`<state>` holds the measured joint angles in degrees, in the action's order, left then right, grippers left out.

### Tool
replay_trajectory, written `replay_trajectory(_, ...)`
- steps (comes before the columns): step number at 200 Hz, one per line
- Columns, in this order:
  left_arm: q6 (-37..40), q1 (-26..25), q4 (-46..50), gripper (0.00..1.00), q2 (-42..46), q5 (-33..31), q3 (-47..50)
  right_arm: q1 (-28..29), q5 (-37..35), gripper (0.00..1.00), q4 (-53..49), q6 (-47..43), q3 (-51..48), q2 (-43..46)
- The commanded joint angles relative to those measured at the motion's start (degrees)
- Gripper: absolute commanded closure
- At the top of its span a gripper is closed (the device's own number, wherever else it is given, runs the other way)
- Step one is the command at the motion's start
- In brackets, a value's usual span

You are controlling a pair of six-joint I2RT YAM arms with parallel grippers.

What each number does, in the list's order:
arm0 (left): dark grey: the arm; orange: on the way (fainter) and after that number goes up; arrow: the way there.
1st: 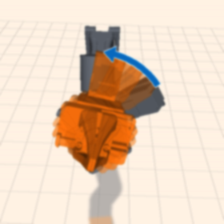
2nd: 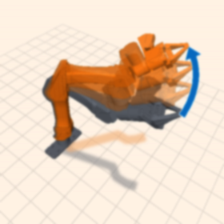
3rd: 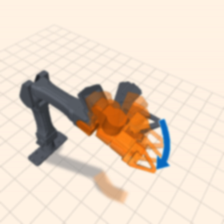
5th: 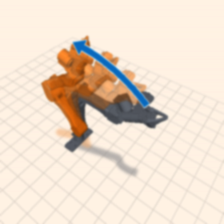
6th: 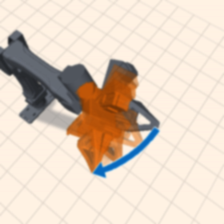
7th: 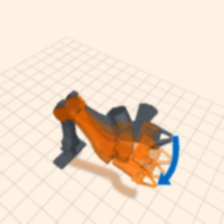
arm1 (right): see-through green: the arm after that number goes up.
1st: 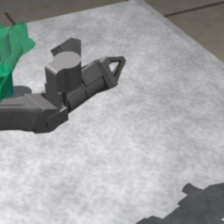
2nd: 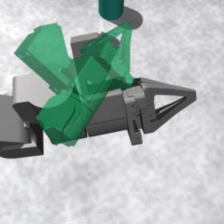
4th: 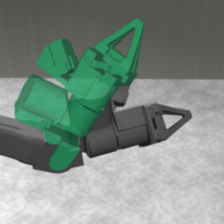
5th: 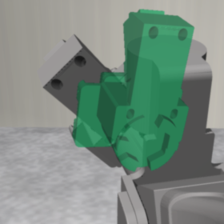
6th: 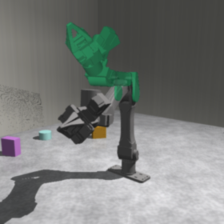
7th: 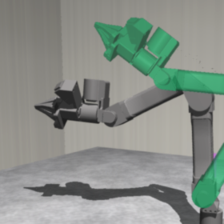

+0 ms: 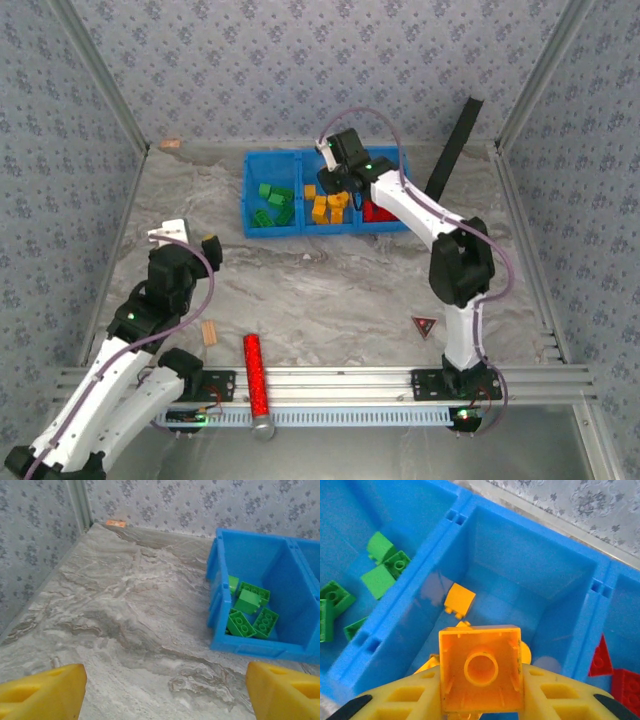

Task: Sort the legos into containers by color
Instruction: Place the lego in the container.

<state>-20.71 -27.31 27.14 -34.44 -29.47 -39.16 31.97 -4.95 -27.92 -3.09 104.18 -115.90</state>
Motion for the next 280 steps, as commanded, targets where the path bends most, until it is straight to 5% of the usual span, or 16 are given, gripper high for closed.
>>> replay_trajectory(1, 1.3, 0.4, -2.0, 0.16, -1.1, 4.1, 0.0, -0.5, 2.3, 0.63, -2.2, -2.6, 5.3, -5.0)
replay_trajectory(53, 1.4, 0.3, -0.8, 0.15, -3.8, 6.2, -1.5, -3.1, 5.1, 0.63, -5.5, -0.9, 15.5, -16.3)
replay_trajectory(163, 5.4, 1.3, -7.2, 0.13, -14.2, 4.6, -4.3, -3.7, 7.9, 0.48, -4.3, 0.8, 15.5, -17.6)
replay_trajectory(280, 10.6, 15.6, -15.0, 0.05, -21.2, 10.9, -6.2, -4.0, 10.3, 0.29, -8.5, 0.6, 15.5, -9.6)
